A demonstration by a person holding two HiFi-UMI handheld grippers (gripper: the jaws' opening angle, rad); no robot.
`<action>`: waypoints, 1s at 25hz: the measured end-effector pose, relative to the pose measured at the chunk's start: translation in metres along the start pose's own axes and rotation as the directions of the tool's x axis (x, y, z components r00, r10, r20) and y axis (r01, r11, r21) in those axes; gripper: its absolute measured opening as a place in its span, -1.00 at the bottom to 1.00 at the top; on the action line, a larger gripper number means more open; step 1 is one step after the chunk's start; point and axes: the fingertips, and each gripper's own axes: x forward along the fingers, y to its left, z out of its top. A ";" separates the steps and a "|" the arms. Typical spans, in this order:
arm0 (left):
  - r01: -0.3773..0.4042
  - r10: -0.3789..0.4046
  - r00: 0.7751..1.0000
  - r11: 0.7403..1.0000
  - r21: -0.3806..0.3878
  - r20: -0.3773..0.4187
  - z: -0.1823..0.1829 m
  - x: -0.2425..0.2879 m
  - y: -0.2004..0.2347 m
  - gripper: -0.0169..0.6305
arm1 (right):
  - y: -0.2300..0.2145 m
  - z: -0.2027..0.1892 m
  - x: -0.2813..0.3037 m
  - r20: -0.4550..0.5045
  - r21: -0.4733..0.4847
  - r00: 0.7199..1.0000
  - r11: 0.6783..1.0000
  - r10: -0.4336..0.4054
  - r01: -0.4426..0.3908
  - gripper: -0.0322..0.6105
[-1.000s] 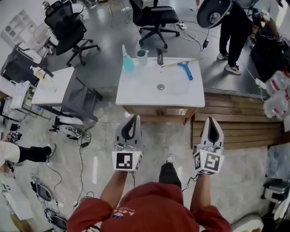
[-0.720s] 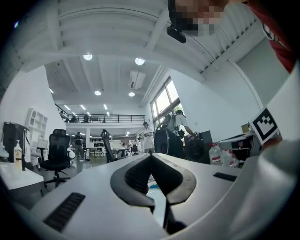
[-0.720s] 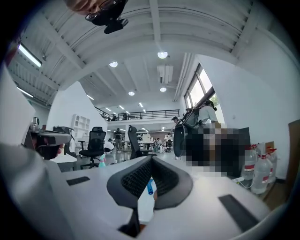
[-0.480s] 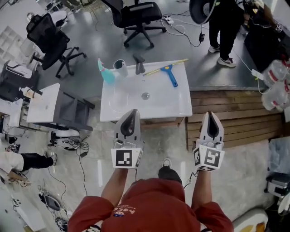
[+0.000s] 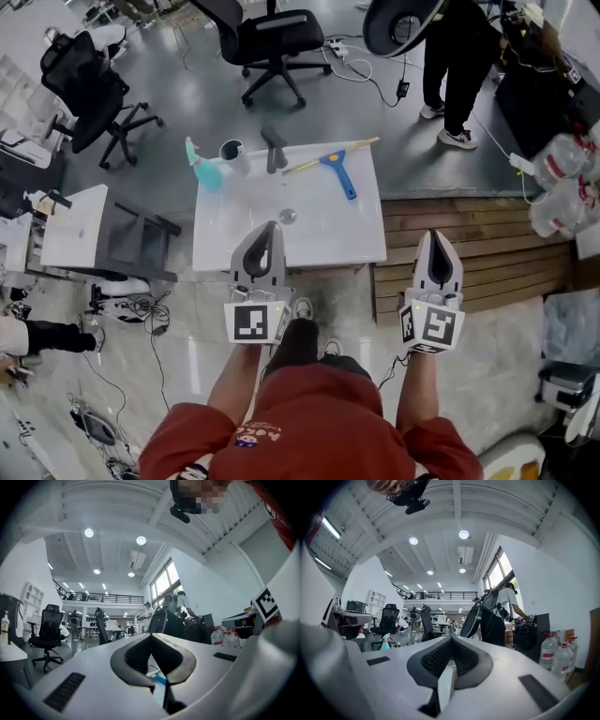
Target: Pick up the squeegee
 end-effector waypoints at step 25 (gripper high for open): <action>0.076 -0.099 0.987 0.981 -0.178 -0.126 -0.152 0.192 0.135 -0.90 | 0.112 -0.090 0.268 -0.191 -0.048 0.980 0.996 0.059 -0.069 -0.88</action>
